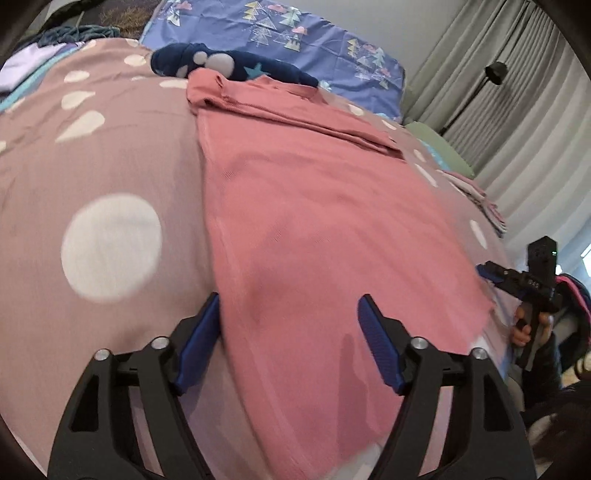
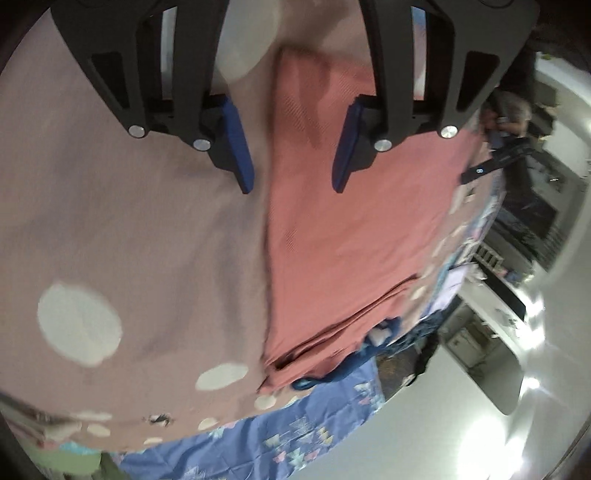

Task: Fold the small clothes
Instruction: 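Grasp the shirt hem with the left gripper while the right gripper grasps the hem too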

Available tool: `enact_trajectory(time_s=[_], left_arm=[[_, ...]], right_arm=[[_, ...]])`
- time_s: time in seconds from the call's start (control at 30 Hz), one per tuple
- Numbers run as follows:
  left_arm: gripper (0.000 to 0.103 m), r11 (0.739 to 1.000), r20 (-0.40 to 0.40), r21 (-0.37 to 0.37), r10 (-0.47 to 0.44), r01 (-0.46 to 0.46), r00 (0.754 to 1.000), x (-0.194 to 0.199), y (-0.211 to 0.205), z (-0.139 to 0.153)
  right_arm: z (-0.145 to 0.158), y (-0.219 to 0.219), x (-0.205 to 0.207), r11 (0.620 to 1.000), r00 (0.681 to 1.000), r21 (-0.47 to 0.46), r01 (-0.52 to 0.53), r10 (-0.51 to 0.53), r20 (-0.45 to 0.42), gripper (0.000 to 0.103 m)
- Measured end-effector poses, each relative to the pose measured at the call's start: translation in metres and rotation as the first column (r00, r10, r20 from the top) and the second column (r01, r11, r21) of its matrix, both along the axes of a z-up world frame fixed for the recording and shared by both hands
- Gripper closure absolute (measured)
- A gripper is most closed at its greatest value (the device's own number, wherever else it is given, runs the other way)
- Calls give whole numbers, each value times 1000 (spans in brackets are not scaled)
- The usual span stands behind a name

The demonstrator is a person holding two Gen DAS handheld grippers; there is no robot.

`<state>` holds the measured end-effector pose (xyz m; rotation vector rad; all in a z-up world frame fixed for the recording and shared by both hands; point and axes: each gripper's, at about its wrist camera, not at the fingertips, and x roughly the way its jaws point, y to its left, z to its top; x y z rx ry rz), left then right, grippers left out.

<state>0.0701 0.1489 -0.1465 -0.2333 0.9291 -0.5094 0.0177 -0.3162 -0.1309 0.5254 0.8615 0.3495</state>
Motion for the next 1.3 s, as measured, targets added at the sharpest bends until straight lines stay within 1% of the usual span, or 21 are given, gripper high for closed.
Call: enact_trajectory(time_s=[0.1,0.23,0.3,0.4,0.47,0.57,0.63,0.67,0.7,0.73,0.77,0.8,0.83,0.87,0.9,0.93,1.0,1.07,1.13,1.23,1.3], left_arm=[[24,1000,7,-10,-29,29,1000,-15,-5,0],[25,995,-1,-85,-52,51,999,-34,-4,-1],[25,993,7,-102,-55,55,998,-39,-2,-2],[25,990,7,-133,-46,46,999,-31,-2,-4],[28,990,14,-132,-42,44,999,-17,-9,-5],[36,992,1,-119,-34,34,999,-8,-19,-4],[53,992,-9,-117,-42,40,999,-13,-17,-4],[57,991,-14,-125,-41,39,999,-18,-12,-6],[63,990,-17,-134,-40,37,999,-20,-9,-7],[71,988,-25,-154,-33,29,999,-21,-3,-10],[75,985,-35,-169,-26,19,999,-20,1,-12],[86,983,-51,-183,-11,2,999,-17,5,-15],[97,980,-73,-197,7,-21,997,-12,8,-18],[98,976,-90,-214,19,-38,996,-8,9,-20],[99,974,-91,-221,22,-42,996,-7,9,-20],[100,977,-78,-211,25,-41,997,-7,6,-16],[100,980,-16,-195,29,-31,999,-13,4,2],[100,981,47,-192,31,-21,998,-19,5,22],[101,984,124,-177,35,-12,992,-27,8,52],[101,990,224,-138,6,26,975,-45,4,94],[101,991,268,-116,-29,63,963,-63,2,111]], right_arm=[[-4,12,-8,1000,999,-15,-16,15,-29,59],[-2,19,-18,1000,999,-21,-16,15,-46,59],[-1,19,-21,1000,998,-4,-19,18,-60,58],[-2,21,-5,998,996,40,-49,52,-77,52],[-6,20,16,994,994,92,-62,70,-80,51],[-6,22,28,993,994,111,-43,53,-92,51],[-3,25,20,993,993,96,-67,76,-86,51],[-3,24,13,993,993,86,-81,87,-80,52],[-2,25,8,993,993,69,-95,100,-68,53],[-2,26,2,993,992,35,-115,117,-49,56],[-3,26,0,992,991,21,-125,126,-38,58],[-4,26,1,992,991,23,-124,125,-37,60],[-5,24,6,994,993,42,-104,106,-50,74],[-7,22,11,994,994,63,-85,89,-67,101],[-10,20,16,992,993,98,-77,86,-86,100],[-12,17,22,987,992,155,-52,68,-104,100],[-3,16,23,983,997,182,-29,42,-67,100],[21,9,17,973,1000,230,-28,24,20,100],[47,3,10,962,995,269,-44,19,97,100],[87,0,-10,967,979,242,-81,32,201,100],[104,-1,-27,973,968,206,-104,51,245,100]])
